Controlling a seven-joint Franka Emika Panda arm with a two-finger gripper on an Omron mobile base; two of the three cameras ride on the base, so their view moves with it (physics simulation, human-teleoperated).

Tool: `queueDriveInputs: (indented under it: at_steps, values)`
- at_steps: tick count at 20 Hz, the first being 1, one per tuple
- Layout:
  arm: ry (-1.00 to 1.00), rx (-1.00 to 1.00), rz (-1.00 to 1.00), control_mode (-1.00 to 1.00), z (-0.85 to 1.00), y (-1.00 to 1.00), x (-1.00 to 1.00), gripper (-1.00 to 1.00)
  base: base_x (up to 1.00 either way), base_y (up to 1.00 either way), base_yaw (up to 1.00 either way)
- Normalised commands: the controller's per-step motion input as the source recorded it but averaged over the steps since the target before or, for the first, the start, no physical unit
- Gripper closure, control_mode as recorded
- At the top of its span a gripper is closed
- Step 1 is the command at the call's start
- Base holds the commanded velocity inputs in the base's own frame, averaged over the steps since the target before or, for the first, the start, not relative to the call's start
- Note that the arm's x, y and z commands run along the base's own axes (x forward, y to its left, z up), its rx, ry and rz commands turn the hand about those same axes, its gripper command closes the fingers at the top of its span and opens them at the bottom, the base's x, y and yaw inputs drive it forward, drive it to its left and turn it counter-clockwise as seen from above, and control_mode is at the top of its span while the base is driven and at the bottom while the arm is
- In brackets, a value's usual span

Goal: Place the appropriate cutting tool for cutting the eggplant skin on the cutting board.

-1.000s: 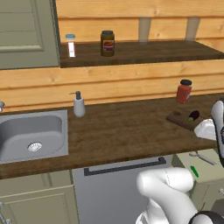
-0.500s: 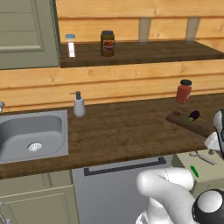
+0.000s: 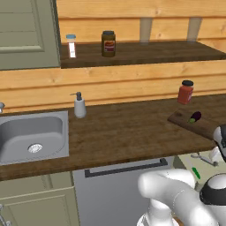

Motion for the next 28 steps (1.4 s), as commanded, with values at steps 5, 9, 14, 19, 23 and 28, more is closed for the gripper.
queueDriveInputs:
  at_steps: [5,9,14,19,23,28]
  values:
    - [0.10,0.00,0.00,-1.00,-0.37,-0.38,0.25,-1.00,0.00,0.00,0.00]
    - [0.12,0.00,0.01,-1.00,-0.53,-0.32,0.17,-1.00,0.00,0.00,0.00]
    - [0.07,0.00,0.05,-1.00,-0.52,-0.23,0.14,-1.00,0.00,0.00,0.00]
    - [0.04,0.00,0.11,-1.00,-0.52,-0.07,-0.03,-1.00,0.00,0.00,0.00]
    - [0.07,0.00,0.16,-1.00,-0.43,0.00,-0.49,-1.00,0.00,0.00,0.00]
    - [0.13,0.00,0.17,-1.00,-0.08,0.00,-0.91,-1.00,0.00,0.00,0.00]
